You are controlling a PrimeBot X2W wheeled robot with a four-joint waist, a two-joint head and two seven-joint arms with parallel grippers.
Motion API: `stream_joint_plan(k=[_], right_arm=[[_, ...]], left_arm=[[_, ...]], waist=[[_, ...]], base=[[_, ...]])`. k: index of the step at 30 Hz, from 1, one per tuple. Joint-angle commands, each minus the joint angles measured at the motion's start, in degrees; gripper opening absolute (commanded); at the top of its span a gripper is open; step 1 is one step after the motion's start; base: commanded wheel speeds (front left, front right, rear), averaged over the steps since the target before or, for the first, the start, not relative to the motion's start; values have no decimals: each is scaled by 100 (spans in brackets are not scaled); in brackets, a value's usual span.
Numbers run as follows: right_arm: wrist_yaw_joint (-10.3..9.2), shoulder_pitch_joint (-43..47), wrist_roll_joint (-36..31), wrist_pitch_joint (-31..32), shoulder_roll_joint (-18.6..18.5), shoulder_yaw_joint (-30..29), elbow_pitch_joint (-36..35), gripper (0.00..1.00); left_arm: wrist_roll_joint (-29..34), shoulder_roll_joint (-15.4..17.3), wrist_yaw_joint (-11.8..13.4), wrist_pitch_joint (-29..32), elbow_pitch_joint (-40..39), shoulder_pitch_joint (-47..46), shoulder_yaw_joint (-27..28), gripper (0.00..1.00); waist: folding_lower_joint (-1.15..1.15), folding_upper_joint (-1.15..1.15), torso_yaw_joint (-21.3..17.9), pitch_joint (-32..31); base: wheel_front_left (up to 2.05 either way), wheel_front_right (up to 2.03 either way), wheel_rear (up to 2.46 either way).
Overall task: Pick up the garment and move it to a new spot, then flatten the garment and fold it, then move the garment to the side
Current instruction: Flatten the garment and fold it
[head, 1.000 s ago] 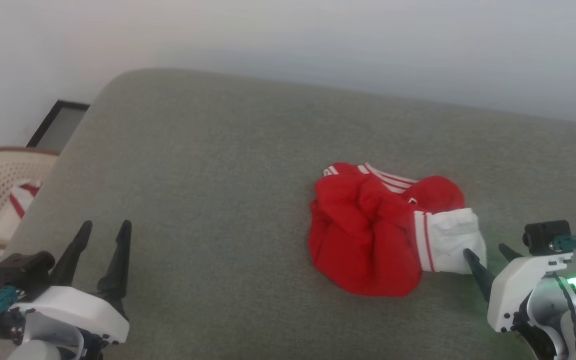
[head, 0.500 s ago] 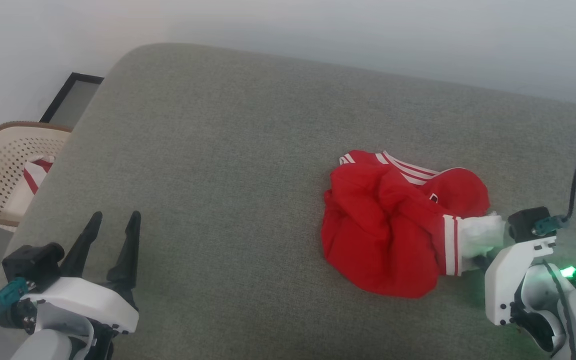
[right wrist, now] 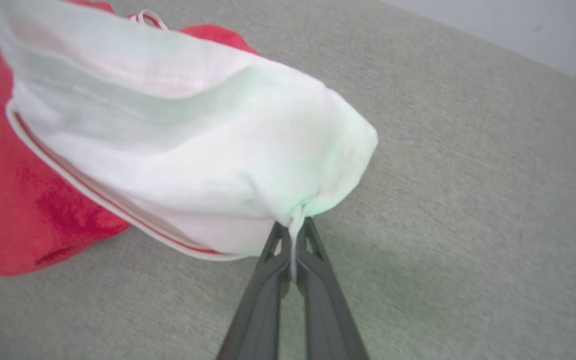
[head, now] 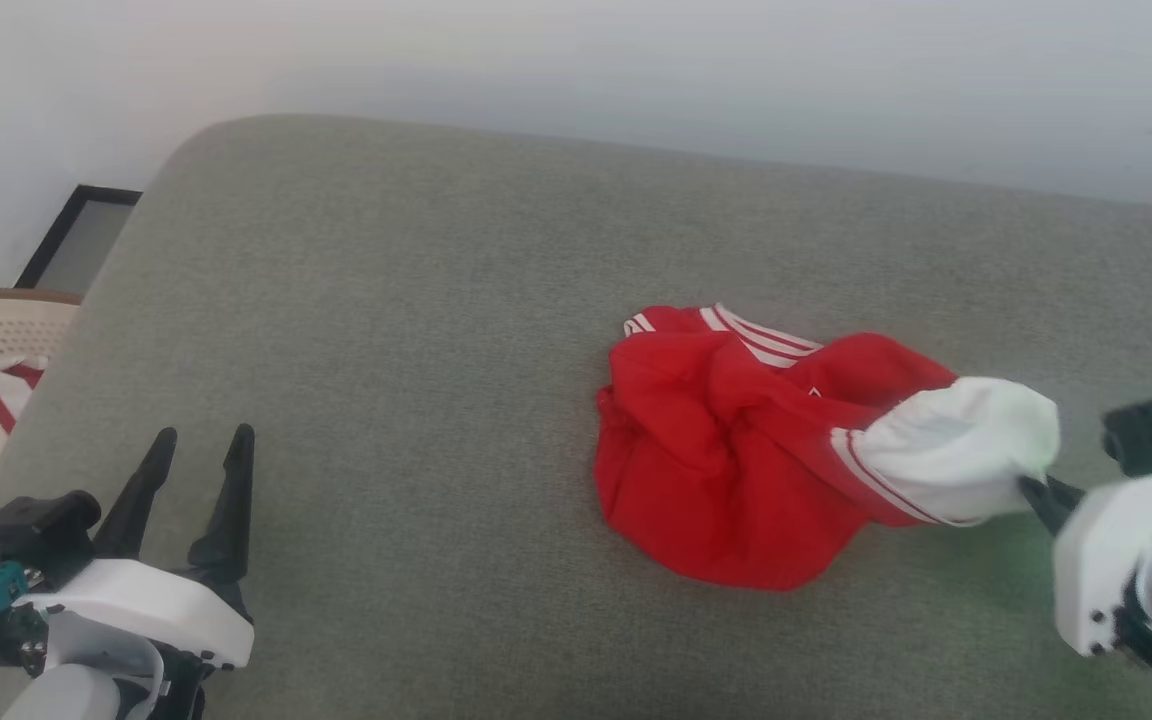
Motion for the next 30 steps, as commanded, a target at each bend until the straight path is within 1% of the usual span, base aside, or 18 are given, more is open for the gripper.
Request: stream_joint_plan(k=[1,4,8,10,11,15,16,17,18,19,22,25,30], right_arm=[[-8,108,48,21,-27,-34,-68,0],[-8,464,176,22,-166,-193,-331,0],[-9,952,286,-36,-201,-527,-365,0],[-8,1125,215,-80,-169,-627,-230,0],[-8,1190,248,-149,-99,-678,-50,0],[-8,1048,275,-353,-38,-552,468,0],[-8,965,255,-397,-29,-513,582,12],[-8,914,233,-412,-13,-459,722,33],[-9,865,222,-428,4,-416,846,71],[-9,776,250,-461,46,-396,943,100],[-8,541,263,-475,74,-263,1099,100],[-8,370,314,-402,44,-167,1101,100],[-8,173,429,-295,-44,-90,763,100]], left_arm=[[8,11,5,-25,-12,16,19,100],[-9,29,12,-31,-11,23,37,100],[-27,37,5,-33,-1,21,46,100],[-38,28,-21,-34,9,2,32,100],[-22,38,-30,-27,31,-28,18,100],[-25,39,-70,8,77,-110,-22,100],[-35,37,-74,21,92,-124,-29,100],[-27,54,-89,36,109,-128,-48,100],[-17,64,-105,66,125,-143,-63,100],[-17,72,-118,76,139,-163,-72,100],[-3,134,-140,178,160,-271,-103,100],[21,226,-162,303,140,-333,-126,100],[45,457,-222,654,18,-574,-175,100]], waist=[[0,0,-37,-7],[0,0,-110,-8],[0,0,-190,-2],[0,0,-219,4],[0,0,-251,10],[0,0,-306,13],[0,0,-323,12],[0,0,-342,10],[0,0,-358,7],[0,0,-381,1],[0,0,-468,-21],[0,0,-589,-60],[0,0,-844,-111]], base=[[0,0,0],[0,0,0],[0,0,0],[0,0,0],[0,0,0],[0,0,0],[0,0,0],[0,0,0],[0,0,0],[0,0,0],[0,0,0],[0,0,0],[0,0,0]])
